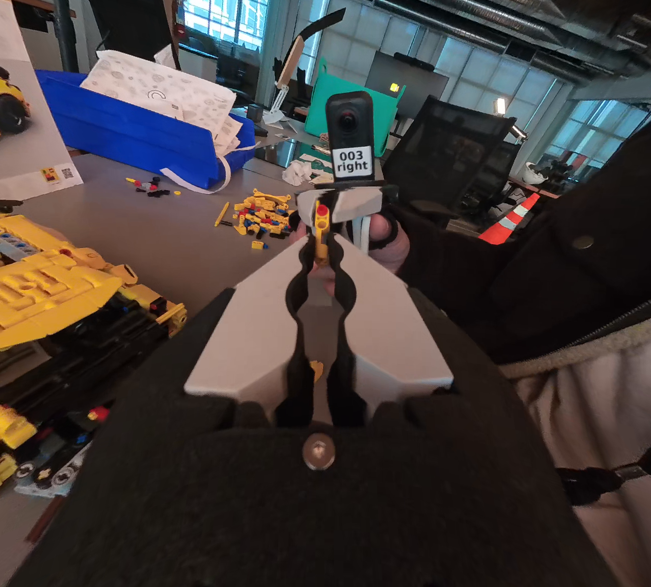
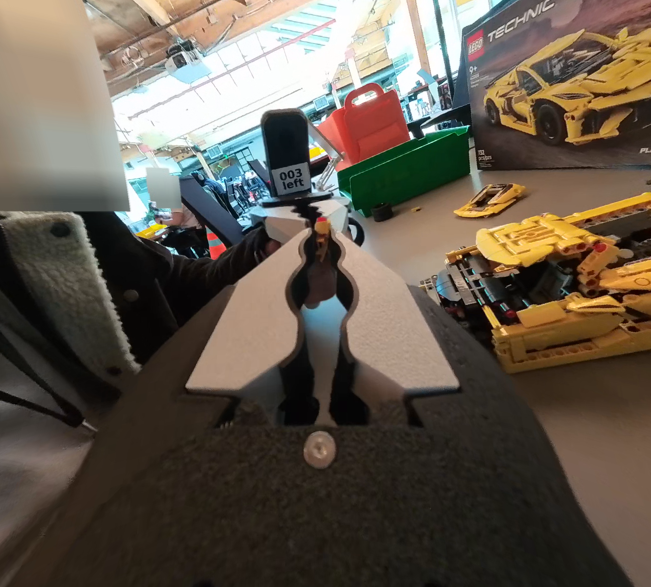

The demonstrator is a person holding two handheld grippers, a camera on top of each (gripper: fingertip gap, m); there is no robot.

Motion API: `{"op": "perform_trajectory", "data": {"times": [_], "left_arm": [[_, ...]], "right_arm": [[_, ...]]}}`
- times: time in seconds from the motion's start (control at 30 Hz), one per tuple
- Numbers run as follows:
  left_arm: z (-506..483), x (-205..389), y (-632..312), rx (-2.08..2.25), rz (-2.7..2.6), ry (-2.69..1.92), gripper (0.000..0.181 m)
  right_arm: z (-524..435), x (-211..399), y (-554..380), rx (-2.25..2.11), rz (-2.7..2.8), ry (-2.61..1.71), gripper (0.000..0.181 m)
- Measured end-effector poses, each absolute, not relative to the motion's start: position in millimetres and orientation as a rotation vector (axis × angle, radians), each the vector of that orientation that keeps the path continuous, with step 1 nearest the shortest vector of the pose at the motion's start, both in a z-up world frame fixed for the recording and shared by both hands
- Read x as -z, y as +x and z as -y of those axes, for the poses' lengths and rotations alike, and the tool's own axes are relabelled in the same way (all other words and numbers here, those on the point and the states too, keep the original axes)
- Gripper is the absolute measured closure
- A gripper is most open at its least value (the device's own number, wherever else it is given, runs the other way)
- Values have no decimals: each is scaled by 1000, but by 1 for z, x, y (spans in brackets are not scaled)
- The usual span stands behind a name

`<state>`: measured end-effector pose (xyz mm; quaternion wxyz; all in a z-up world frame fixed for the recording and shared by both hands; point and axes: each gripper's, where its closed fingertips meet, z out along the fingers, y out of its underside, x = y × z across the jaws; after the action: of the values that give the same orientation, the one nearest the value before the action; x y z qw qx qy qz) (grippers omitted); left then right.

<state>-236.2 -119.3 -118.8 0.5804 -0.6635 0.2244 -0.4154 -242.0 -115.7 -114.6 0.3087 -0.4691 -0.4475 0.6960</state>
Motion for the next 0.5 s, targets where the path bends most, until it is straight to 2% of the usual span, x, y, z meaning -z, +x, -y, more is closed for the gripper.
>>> {"op": "perform_trajectory", "data": {"times": [0.17,0.27,0.5], "left_arm": [[120,126,-236,859,-596,-1569,175],[116,134,-238,742,-631,-1603,175],[110,153,-238,493,-742,-1660,175]], "right_arm": [[115,119,-241,-1672,1250,-1198,173],[111,117,-241,-1500,1257,-1126,163],[109,140,-249,-1095,1416,-1074,168]]}}
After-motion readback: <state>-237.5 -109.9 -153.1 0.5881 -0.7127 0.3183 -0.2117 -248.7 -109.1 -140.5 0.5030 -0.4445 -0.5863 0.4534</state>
